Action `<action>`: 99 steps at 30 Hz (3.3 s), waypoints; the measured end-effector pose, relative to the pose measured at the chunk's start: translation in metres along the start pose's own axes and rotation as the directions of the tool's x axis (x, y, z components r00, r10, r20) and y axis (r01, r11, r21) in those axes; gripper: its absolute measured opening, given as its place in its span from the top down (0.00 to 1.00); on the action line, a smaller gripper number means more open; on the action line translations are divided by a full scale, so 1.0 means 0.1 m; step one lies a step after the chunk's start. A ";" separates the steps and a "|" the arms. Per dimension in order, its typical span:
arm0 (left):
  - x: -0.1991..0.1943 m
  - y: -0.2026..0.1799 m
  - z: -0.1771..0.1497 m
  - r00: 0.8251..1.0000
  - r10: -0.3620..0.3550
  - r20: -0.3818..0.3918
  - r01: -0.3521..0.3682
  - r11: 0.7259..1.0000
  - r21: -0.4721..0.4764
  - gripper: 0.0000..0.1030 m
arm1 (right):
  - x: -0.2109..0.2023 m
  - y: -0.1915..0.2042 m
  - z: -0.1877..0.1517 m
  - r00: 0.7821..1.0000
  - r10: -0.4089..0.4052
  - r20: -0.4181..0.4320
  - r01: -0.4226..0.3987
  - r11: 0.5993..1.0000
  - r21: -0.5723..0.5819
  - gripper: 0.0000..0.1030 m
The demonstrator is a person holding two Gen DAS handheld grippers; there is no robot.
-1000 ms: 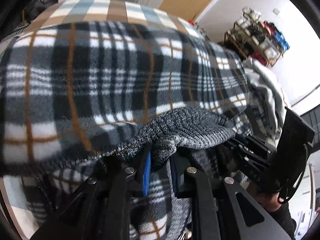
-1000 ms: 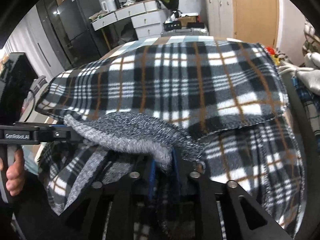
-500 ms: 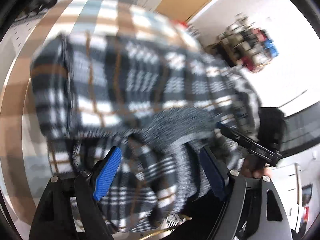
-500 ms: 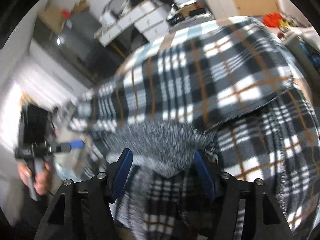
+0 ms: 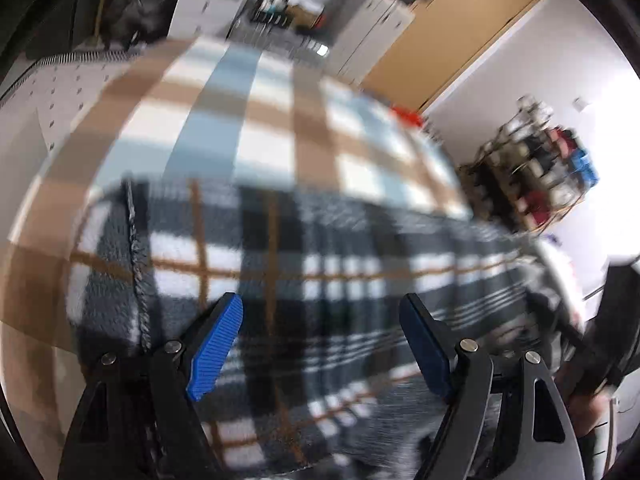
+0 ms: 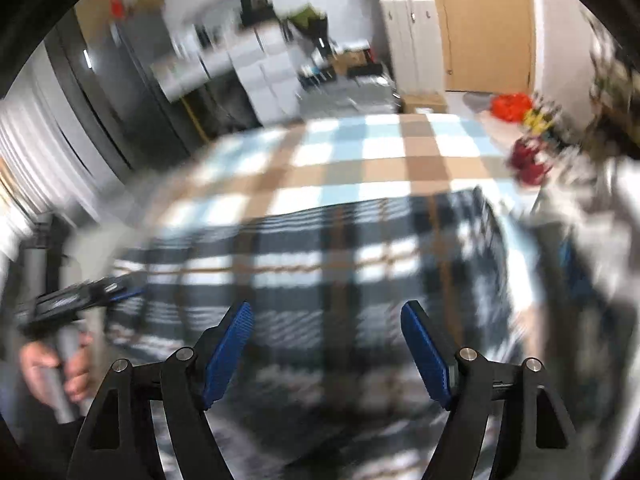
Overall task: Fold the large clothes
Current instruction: 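Lift the collar with both grippers and fold it over toward the hem, then release the collar with both grippers and pull them back from the shirt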
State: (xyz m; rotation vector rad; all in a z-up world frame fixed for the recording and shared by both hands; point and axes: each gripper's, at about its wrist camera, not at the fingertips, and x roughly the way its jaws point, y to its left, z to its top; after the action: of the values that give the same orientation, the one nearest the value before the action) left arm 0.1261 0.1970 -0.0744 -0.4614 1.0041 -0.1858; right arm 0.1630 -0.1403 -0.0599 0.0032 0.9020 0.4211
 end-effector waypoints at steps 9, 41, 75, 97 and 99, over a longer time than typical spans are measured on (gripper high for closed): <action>0.17 -0.17 -0.07 0.989 0.142 -0.046 -0.124 0.951 0.283 0.26 | 0.94 -0.34 0.11 0.925 -0.219 -0.309 0.180 0.972 -0.150 0.17; -1.03 -1.32 -0.63 0.947 0.147 0.286 -0.233 0.926 0.297 0.06 | -0.66 0.31 -0.33 0.951 -0.153 0.267 0.126 0.985 0.117 0.04; -0.66 -1.56 -1.09 0.916 0.179 0.358 -0.318 0.869 0.378 0.06 | -0.99 0.84 -1.35 0.806 -0.440 0.396 0.466 0.884 0.034 0.00; -0.91 -1.23 -1.04 0.874 0.342 0.345 -0.429 0.877 0.217 0.06 | -0.94 0.50 -1.36 0.902 -0.249 0.354 0.250 0.967 0.042 0.00; -0.93 -1.09 -1.04 0.870 0.383 0.310 -0.450 0.874 0.183 0.06 | -0.88 0.39 -1.35 0.936 -0.153 0.316 0.146 0.988 0.047 0.00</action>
State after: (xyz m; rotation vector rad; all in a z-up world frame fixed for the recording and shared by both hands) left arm -0.0046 0.1040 0.0002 -0.0238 0.7806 0.1418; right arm -0.0015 -0.1587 -0.0712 0.0227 0.5823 0.2581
